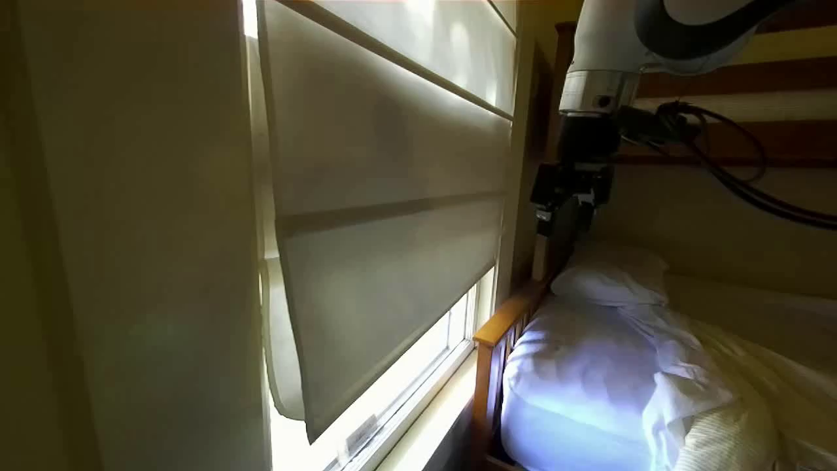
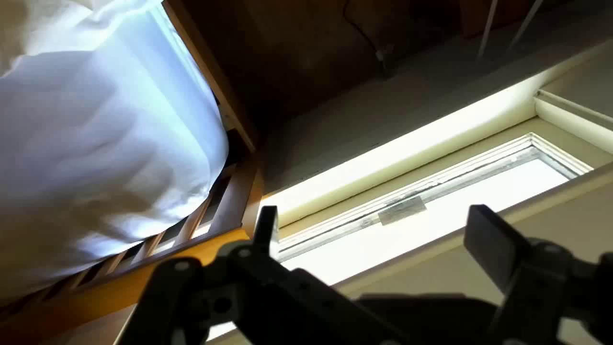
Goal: Push the table to the left
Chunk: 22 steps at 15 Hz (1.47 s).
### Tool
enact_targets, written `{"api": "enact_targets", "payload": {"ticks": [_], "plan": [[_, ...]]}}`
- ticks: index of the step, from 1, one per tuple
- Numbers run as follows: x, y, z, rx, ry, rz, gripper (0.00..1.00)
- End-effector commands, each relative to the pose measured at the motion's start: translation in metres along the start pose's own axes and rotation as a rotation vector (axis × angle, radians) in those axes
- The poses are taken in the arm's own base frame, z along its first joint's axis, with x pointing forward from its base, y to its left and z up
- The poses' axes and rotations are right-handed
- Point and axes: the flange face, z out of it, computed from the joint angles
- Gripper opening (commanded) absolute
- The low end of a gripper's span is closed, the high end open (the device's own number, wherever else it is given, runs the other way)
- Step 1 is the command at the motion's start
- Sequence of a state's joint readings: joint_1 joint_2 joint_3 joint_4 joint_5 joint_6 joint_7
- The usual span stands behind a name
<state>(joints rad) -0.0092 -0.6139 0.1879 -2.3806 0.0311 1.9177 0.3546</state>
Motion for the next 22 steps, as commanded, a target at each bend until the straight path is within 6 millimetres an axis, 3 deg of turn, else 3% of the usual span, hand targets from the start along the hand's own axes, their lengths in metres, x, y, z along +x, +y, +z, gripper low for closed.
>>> {"api": "enact_targets", "payload": {"ticks": [1, 7, 9, 12, 16, 22], "plan": [[0.0, 0.0, 0.0, 0.0, -0.001, 0.0, 1.0], [0.0, 0.0, 0.0, 0.0, -0.001, 0.0, 1.0], [0.004, 0.005, 0.01, 0.027, -0.04, -0.062, 1.0], [0.002, 0.012, 0.045, 0.064, -0.155, -0.162, 1.0], [-0.017, 0.022, 0.109, 0.02, -0.338, -0.133, 1.0], [-0.066, 0.002, 0.219, 0.01, -0.556, -0.242, 1.0]]}}
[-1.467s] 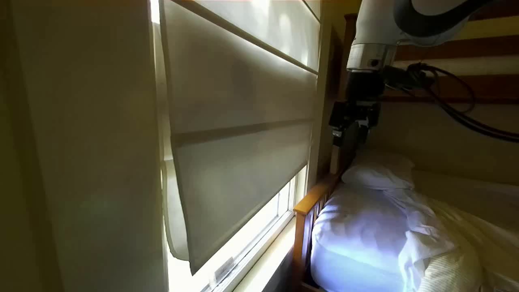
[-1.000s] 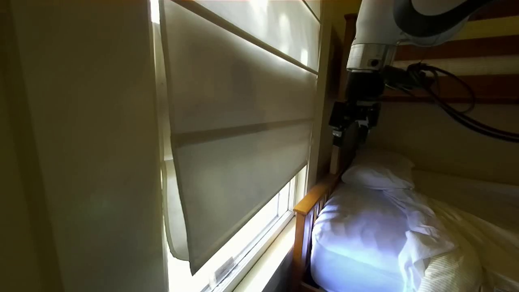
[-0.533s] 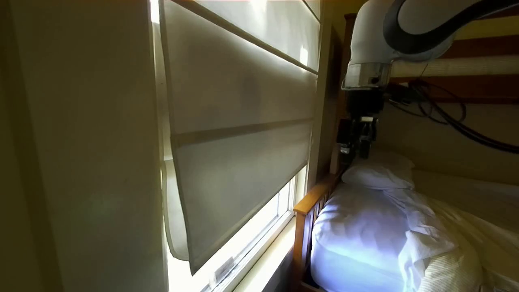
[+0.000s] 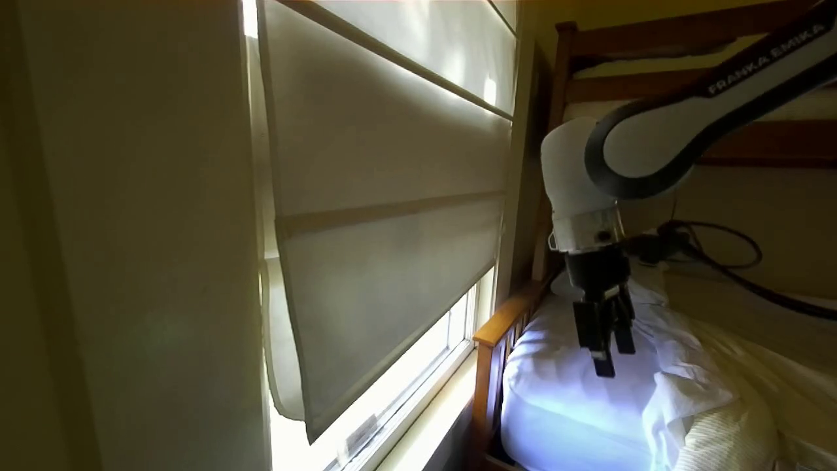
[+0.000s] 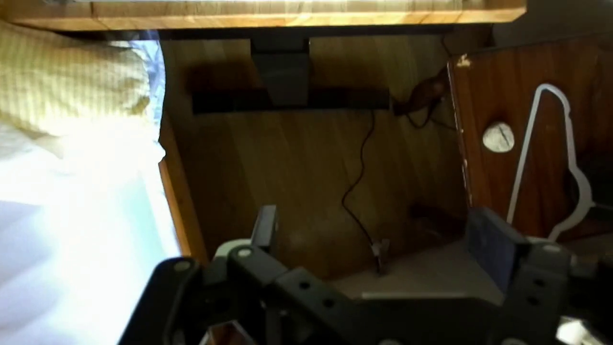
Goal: Push the table to the left
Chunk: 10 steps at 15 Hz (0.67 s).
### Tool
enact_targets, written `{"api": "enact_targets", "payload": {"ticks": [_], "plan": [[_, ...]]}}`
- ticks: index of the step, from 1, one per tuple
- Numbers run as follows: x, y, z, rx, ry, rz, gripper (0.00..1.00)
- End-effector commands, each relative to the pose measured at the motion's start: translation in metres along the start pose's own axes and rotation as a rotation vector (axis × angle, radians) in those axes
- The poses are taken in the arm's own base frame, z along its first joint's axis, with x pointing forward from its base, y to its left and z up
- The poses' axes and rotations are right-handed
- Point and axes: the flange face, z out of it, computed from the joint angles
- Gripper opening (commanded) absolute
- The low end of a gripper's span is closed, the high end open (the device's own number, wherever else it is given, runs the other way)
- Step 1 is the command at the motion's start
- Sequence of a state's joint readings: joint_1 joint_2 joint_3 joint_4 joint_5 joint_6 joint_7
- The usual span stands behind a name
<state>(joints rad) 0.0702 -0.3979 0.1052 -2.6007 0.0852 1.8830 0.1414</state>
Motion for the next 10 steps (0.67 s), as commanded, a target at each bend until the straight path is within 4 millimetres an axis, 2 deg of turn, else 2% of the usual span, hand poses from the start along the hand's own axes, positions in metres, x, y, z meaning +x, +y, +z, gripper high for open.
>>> {"api": "enact_targets", "payload": {"ticks": [1, 3, 4, 5, 7, 10], "plan": [[0.002, -0.015, 0.063, 0.006, -0.103, -0.065, 1.0], [0.003, -0.02, 0.089, -0.014, -0.15, -0.066, 1.0], [0.004, -0.021, 0.095, -0.037, -0.167, -0.056, 1.0], [0.003, -0.016, 0.081, -0.029, -0.141, -0.056, 1.0], [0.004, -0.018, 0.094, -0.037, -0.173, -0.06, 1.0], [0.005, -0.018, 0.096, -0.037, -0.178, -0.061, 1.0]]}}
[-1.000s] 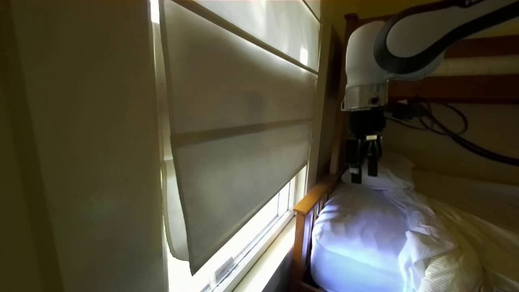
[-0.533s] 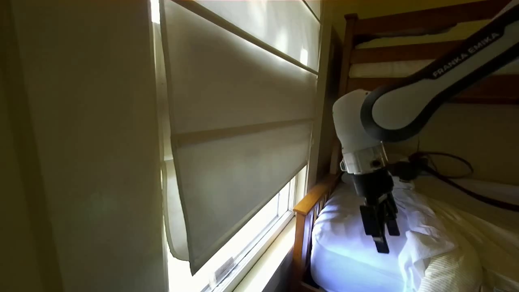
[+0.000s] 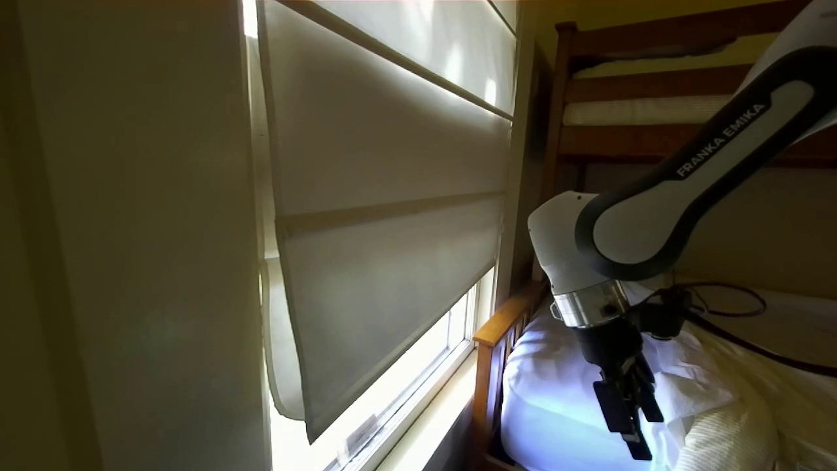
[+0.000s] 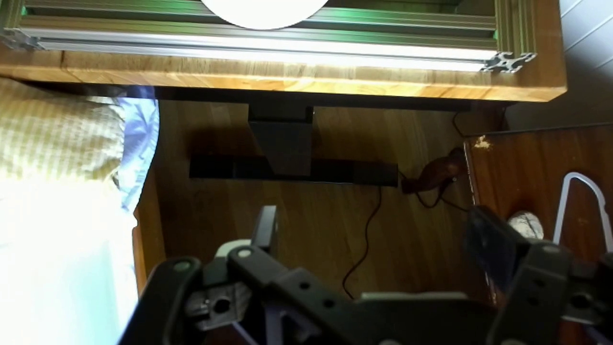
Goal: Push the table to the left
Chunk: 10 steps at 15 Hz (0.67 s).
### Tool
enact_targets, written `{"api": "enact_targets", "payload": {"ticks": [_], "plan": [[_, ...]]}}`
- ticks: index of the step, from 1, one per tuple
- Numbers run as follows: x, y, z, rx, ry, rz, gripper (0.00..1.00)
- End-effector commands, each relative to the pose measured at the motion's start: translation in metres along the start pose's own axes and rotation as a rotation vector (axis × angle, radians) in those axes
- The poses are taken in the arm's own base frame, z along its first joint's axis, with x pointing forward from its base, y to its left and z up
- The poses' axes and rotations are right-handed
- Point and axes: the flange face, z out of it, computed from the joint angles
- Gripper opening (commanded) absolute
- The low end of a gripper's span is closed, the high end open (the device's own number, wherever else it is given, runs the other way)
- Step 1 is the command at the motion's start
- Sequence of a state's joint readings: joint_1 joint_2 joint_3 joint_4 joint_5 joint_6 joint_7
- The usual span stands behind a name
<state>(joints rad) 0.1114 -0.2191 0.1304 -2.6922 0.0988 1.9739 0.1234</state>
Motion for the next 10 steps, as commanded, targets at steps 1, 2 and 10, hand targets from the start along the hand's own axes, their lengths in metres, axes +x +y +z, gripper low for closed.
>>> {"api": "enact_targets", "payload": {"ticks": [1, 2, 10], "plan": [[0.009, -0.004, 0.008, 0.002, -0.013, -0.01, 1.0], [0.019, -0.007, 0.021, 0.006, -0.03, -0.016, 1.0], [0.077, -0.026, 0.148, 0.094, -0.153, 0.003, 1.0]]}}
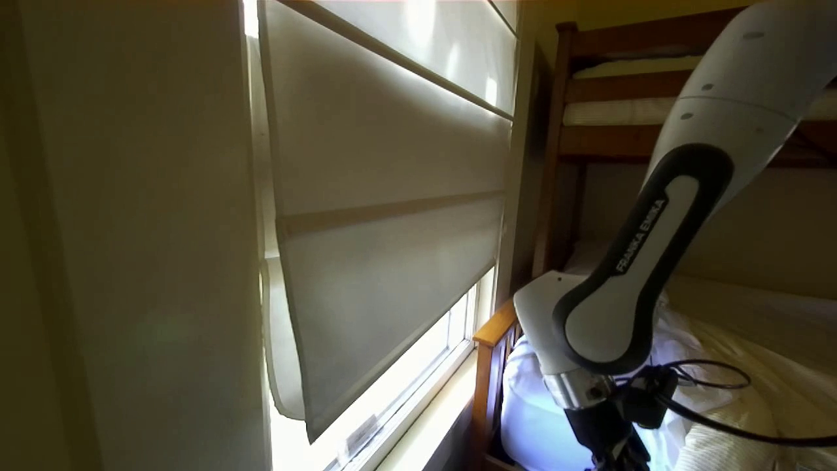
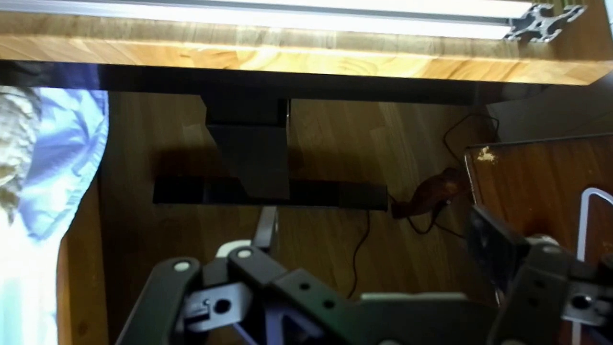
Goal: Push the table to the left
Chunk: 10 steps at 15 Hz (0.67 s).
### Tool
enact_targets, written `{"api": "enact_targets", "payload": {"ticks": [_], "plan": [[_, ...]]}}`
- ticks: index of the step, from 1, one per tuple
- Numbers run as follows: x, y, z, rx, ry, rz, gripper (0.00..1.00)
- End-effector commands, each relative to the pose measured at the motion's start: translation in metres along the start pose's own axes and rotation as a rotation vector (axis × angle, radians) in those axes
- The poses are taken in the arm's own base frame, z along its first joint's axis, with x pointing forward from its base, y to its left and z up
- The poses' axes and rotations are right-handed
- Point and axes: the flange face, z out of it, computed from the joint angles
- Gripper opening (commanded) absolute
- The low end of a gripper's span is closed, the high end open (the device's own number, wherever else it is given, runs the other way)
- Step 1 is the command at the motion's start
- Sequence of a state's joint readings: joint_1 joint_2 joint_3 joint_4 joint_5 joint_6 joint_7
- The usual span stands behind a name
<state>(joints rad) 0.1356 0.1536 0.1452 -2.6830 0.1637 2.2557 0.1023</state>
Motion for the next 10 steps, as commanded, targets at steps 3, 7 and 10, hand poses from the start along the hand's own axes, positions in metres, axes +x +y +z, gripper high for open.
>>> {"api": "enact_targets", "payload": {"ticks": [3, 7, 10], "plan": [[0.053, -0.01, 0.079, 0.071, -0.105, -0.066, 1.0], [0.053, -0.012, 0.091, 0.045, -0.141, -0.094, 1.0], [0.068, -0.019, 0.107, 0.055, -0.177, -0.113, 1.0]]}}
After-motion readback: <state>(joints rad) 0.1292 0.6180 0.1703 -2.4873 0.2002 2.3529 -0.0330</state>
